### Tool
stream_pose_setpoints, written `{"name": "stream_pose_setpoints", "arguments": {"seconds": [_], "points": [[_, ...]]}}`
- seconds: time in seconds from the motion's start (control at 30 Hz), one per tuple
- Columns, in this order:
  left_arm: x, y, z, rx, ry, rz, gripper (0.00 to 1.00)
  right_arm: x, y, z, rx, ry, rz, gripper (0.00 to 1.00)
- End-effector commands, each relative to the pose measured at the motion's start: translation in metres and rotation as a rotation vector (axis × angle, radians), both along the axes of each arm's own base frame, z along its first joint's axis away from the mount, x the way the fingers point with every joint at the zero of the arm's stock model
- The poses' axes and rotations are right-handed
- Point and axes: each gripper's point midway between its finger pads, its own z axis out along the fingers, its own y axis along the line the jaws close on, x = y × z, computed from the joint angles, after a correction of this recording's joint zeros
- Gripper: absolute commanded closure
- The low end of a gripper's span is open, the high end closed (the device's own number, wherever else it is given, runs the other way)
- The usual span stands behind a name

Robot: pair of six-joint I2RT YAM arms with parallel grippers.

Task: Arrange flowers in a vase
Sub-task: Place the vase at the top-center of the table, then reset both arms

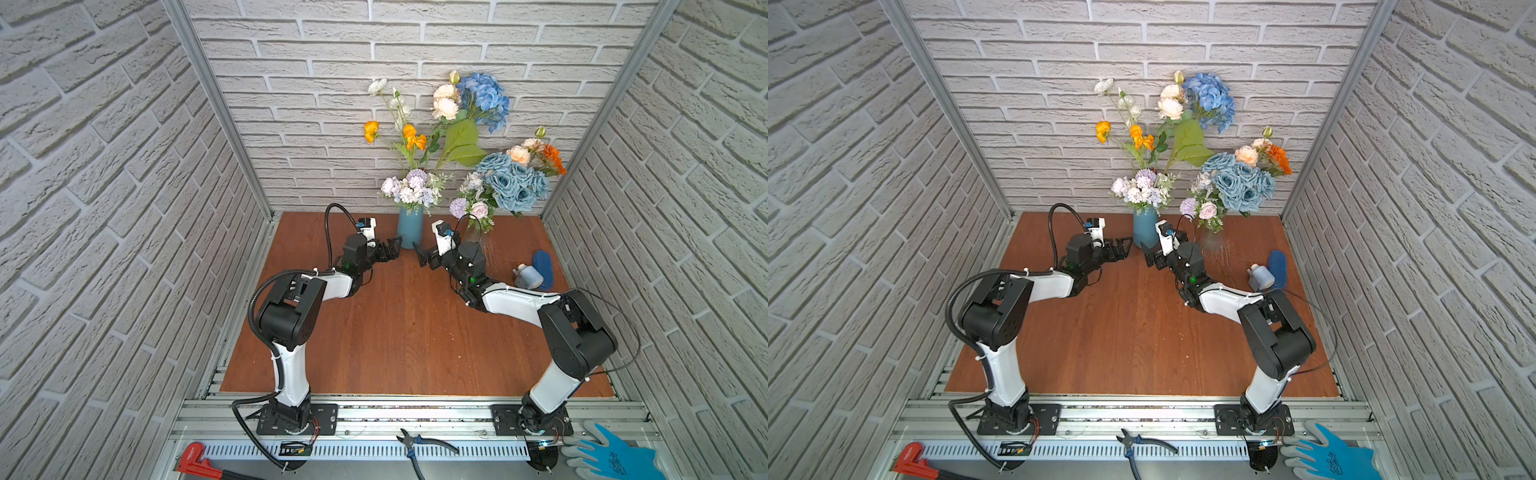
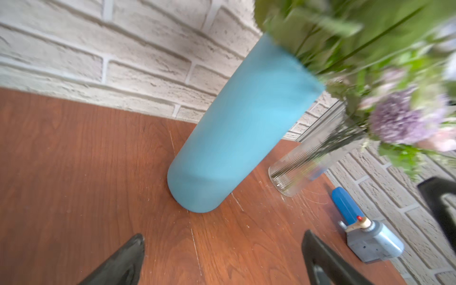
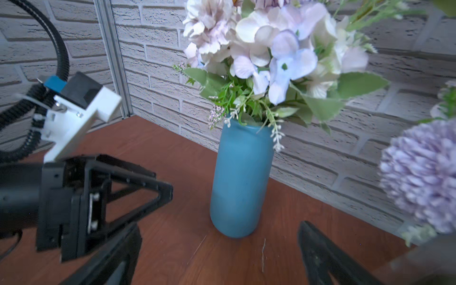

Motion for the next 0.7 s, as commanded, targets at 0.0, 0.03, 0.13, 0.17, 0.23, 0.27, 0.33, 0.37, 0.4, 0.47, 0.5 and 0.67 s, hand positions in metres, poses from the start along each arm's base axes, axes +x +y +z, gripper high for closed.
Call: {"name": "stream_pose_setpoints", "arguments": {"seconds": [0.0,0.03,0.13,0.17,0.23,0.27,0.33,0.37,0.4,0.47,0.5,0.67], "points": [[-0.007,0.018,0.029,0.028,-0.070,0.033,0.02,-0.023,-0.012,0.013,-0.020,0.009,-0.018,0.01],[-0.010,0.024,0.030,0.037,-0.067,0.041,0.02,-0.029,-0.019,0.008,-0.039,0.033,-0.033,0.01],[-0.019,0.045,0.032,0.069,-0.047,0.079,0.02,-0.046,-0.040,-0.007,-0.102,0.119,-0.089,0.00],[-0.021,0.052,0.033,0.081,-0.039,0.092,0.02,-0.051,-0.046,-0.011,-0.127,0.142,-0.107,0.01],[-0.030,0.072,0.032,0.129,-0.016,0.140,0.02,-0.060,-0.065,-0.019,-0.179,0.180,-0.165,0.01],[-0.034,0.082,0.032,0.154,-0.004,0.170,0.02,-0.063,-0.073,-0.022,-0.198,0.192,-0.193,0.01],[-0.045,0.110,0.028,0.209,0.036,0.254,0.02,-0.070,-0.095,-0.030,-0.243,0.224,-0.256,0.01],[-0.051,0.123,0.026,0.233,0.063,0.290,0.02,-0.073,-0.106,-0.033,-0.261,0.241,-0.286,0.02],[-0.058,0.138,0.024,0.264,0.084,0.329,0.02,-0.077,-0.118,-0.039,-0.277,0.268,-0.321,0.02],[-0.071,0.162,0.023,0.338,0.106,0.405,0.02,-0.082,-0.138,-0.051,-0.277,0.306,-0.378,0.02],[-0.079,0.175,0.023,0.383,0.108,0.449,0.02,-0.084,-0.146,-0.058,-0.266,0.323,-0.397,0.02],[-0.108,0.219,0.012,0.595,0.113,0.593,0.02,-0.083,-0.178,-0.088,-0.270,0.328,-0.485,0.01]]}}
